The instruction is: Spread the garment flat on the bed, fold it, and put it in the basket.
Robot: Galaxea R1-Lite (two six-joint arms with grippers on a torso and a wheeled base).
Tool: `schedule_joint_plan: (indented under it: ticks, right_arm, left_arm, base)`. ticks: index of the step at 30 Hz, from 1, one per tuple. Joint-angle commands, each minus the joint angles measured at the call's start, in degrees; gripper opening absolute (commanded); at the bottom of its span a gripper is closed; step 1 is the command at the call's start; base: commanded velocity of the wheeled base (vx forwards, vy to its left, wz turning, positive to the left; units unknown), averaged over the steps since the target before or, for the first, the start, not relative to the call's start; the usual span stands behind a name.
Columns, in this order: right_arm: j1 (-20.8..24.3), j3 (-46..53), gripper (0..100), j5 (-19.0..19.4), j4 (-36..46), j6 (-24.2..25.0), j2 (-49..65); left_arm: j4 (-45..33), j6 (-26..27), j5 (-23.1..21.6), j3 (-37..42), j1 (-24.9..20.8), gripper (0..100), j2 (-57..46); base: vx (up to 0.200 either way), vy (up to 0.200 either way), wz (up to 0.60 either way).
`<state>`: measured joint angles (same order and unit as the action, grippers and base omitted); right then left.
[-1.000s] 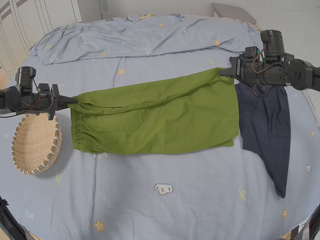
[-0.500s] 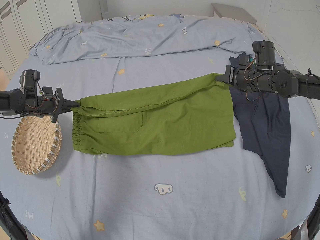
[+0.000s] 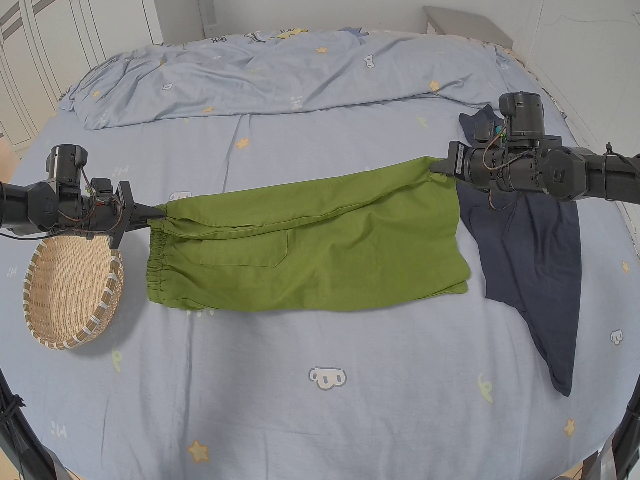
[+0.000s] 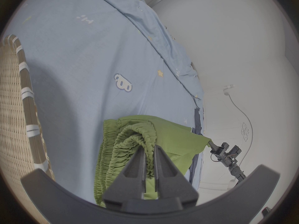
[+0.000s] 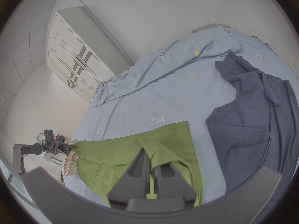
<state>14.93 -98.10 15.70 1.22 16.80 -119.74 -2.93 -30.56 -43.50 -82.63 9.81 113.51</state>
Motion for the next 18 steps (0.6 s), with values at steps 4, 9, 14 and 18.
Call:
schedule_joint_plan:
  ticks: [4,9,14,18]
  right_arm:
    - [0.0,-0.1,0,0.0,-0.4,0.1,-1.7]
    - [0.2,-0.4,0,0.0,-0.8,0.0,-3.2]
    - [0.4,-1.0,0,-0.1,-1.0,0.1,-4.8]
    - [0.5,-1.0,0,-0.1,-1.0,0.2,-5.2]
  left_arm:
    - [0.8,-0.1,0.0,-0.1,0.0,0,1.2]
    - [1.7,-0.1,0.0,-0.1,0.0,0,1.8]
    - [1.5,-0.1,0.0,0.5,0.1,0,1.7]
    - [1.3,-0.1,0.0,0.7,0.1,0,1.7]
  base:
    - [0.0,0.0,0.0]
    - [0.0,0.0,0.0]
    - [0.0,0.0,0.0]
    - [0.0,0.0,0.0]
